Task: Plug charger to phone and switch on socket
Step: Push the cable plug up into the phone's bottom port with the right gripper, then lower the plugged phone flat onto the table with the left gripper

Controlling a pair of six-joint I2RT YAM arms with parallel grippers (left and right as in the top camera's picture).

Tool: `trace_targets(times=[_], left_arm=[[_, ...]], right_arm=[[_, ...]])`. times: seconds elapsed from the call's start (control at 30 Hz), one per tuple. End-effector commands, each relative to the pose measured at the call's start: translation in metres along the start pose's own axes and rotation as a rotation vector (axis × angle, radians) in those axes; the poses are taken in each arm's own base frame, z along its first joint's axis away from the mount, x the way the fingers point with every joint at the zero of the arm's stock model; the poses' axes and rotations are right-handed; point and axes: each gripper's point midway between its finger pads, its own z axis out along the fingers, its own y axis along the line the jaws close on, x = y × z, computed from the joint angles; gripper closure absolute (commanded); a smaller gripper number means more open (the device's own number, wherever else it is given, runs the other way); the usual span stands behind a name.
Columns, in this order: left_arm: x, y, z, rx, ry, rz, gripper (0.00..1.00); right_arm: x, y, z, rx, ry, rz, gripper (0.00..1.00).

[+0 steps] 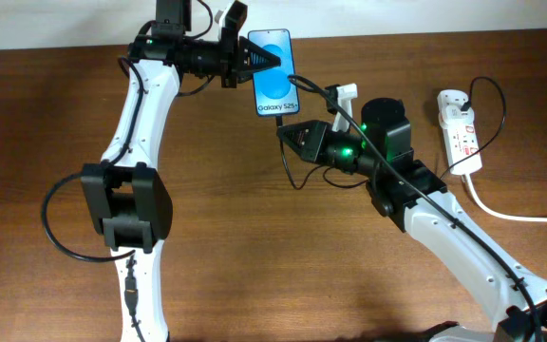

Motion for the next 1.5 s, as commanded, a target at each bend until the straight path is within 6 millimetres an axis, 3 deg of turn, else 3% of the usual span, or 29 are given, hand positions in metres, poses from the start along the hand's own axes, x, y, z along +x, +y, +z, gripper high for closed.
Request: trace_targets(times=[0.0, 0.1, 0.23, 0.3, 0.4, 0.43, 0.6, 0.7, 0.83, 1.0, 1.17, 1.23, 1.33, 1.47], left_arm=[[0.013, -0.022, 0.006, 0.092, 0.065, -0.001, 1.00], [0.005, -0.015, -0.008, 0.063, 0.022, 0.014, 1.00], [0.000, -0.006, -0.019, 0.025, -0.017, 0.179, 1.00], [0.004, 0.037, -0.027, -0.201, -0.058, 0.118, 1.00], [0.031, 0.117, -0.061, -0.702, -0.027, -0.037, 1.00], [0.037, 0.123, -0.063, -0.751, -0.004, -0.045, 1.00], [0.048, 0.132, -0.048, -0.777, 0.061, -0.024, 1.00], [0.059, 0.163, -0.034, -0.770, 0.121, -0.087, 1.00], [0.070, 0.195, -0.025, -0.751, 0.159, -0.168, 1.00], [0.066, 0.217, -0.022, -0.755, 0.136, -0.210, 1.00], [0.076, 0.242, -0.020, -0.760, 0.155, -0.286, 1.00], [0.076, 0.244, -0.020, -0.766, 0.156, -0.288, 0.91], [0.079, 0.248, -0.025, -0.801, 0.164, -0.296, 0.54], [0.086, 0.255, -0.037, -0.874, 0.178, -0.315, 0.48]], right_arm=[[-0.034, -0.018, -0.008, 0.079, -0.121, -0.008, 0.70], [-0.027, -0.021, -0.008, 0.083, -0.088, 0.008, 0.48], [-0.023, -0.023, -0.008, 0.089, -0.069, -0.007, 0.37], [-0.019, -0.034, -0.011, 0.123, -0.046, -0.007, 0.37], [-0.016, -0.059, -0.023, 0.201, -0.021, 0.018, 0.37], [-0.015, -0.064, -0.025, 0.217, -0.015, 0.019, 0.37], [-0.002, -0.082, -0.030, 0.296, 0.028, 0.047, 0.37], [0.010, -0.102, -0.038, 0.398, 0.050, 0.090, 0.37], [0.014, -0.107, -0.040, 0.422, 0.059, 0.103, 0.36], [0.018, -0.109, -0.042, 0.435, 0.078, 0.098, 0.36], [0.019, -0.115, -0.045, 0.465, 0.075, 0.104, 0.36], [0.019, -0.115, -0.045, 0.465, 0.075, 0.104, 0.36], [0.020, -0.115, -0.045, 0.468, 0.079, 0.107, 0.36], [0.022, -0.116, -0.046, 0.472, 0.084, 0.112, 0.36]])
